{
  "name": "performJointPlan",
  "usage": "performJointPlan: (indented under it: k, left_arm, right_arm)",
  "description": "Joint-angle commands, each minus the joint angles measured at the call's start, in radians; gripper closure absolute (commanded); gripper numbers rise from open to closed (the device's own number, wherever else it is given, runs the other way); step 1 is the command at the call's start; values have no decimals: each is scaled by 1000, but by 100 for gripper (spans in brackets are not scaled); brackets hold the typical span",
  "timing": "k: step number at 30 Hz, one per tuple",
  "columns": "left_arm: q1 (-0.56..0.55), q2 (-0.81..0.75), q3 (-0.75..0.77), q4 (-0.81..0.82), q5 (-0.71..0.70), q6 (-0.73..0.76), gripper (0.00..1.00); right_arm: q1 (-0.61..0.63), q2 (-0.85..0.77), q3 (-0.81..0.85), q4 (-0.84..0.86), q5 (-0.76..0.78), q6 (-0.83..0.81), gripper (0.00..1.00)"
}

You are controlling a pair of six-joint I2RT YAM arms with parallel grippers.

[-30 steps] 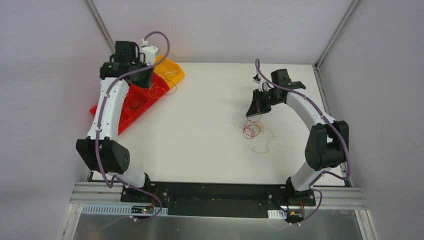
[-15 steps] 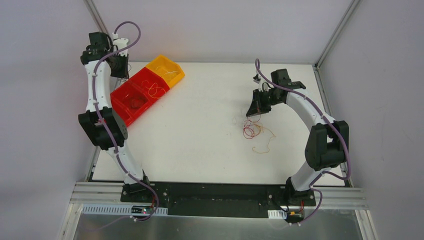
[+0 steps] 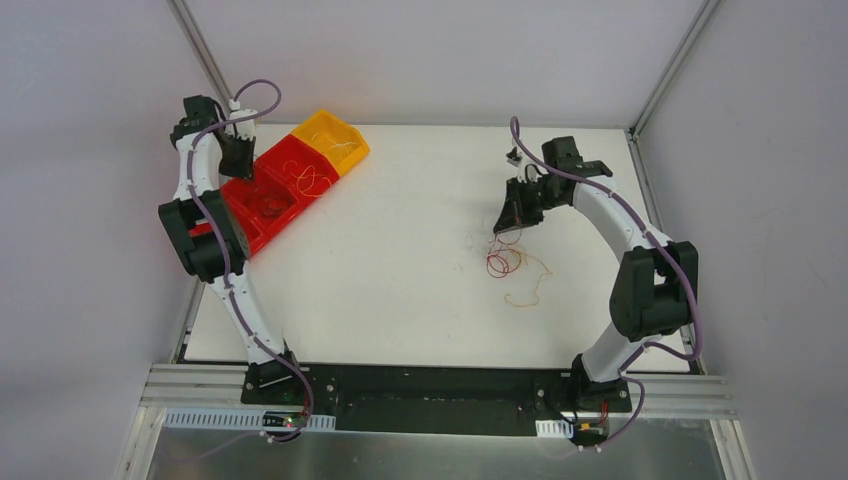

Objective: Untangle the cables

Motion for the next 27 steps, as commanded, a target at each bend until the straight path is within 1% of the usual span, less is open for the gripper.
performJointPlan:
  k: [1,2,3,4,5,6,8,11,12,16,19,21,23,26,27]
  left_arm:
    - [-9,67,-17,39,-1,97,100]
    - [-16,74,-15,38,-21,96,93]
    - [-19,68,-18,38,-25,92,83]
    - [-19,50,-28,39,-17,86,70]
    - [-19,23,-38,39,-4,75,53]
    - [-19,-12,-44,38,13,62,41]
    - [-19,-92,-54,38,59,17,22]
    - [-19,-219,-61,28,128,-51,3]
    - [-19,-258,-64,25,149,-73,1]
    - [-19,-405,-115,14,280,-131,1]
    - [-22,-486,-171,13,481,-188,1]
    - [-47,-543,-245,13,609,-216,1]
    - [-98,-613,-351,14,712,-191,1]
    - [-231,-720,-524,51,785,-176,1]
    - [-287,-754,-576,85,784,-186,1]
  right_arm:
    - [6,16,51,-36,0,-22,100]
    - [8,20,58,-38,1,-24,100]
    - [16,22,65,-37,1,-27,100]
    - [23,23,71,-35,-2,-29,100]
    - [33,21,81,-32,-14,-28,100]
    - [44,21,92,-27,-19,-27,100]
    - [77,19,124,-8,-35,-11,100]
    - [143,19,198,44,-64,42,100]
    - [169,21,229,60,-78,67,100]
    - [262,14,329,142,-121,156,100]
    - [304,-8,367,215,-155,246,100]
    - [321,-26,375,266,-165,313,100]
    - [331,-39,359,314,-162,348,100]
    - [332,-24,321,343,-161,381,100]
    - [334,-17,316,344,-167,391,100]
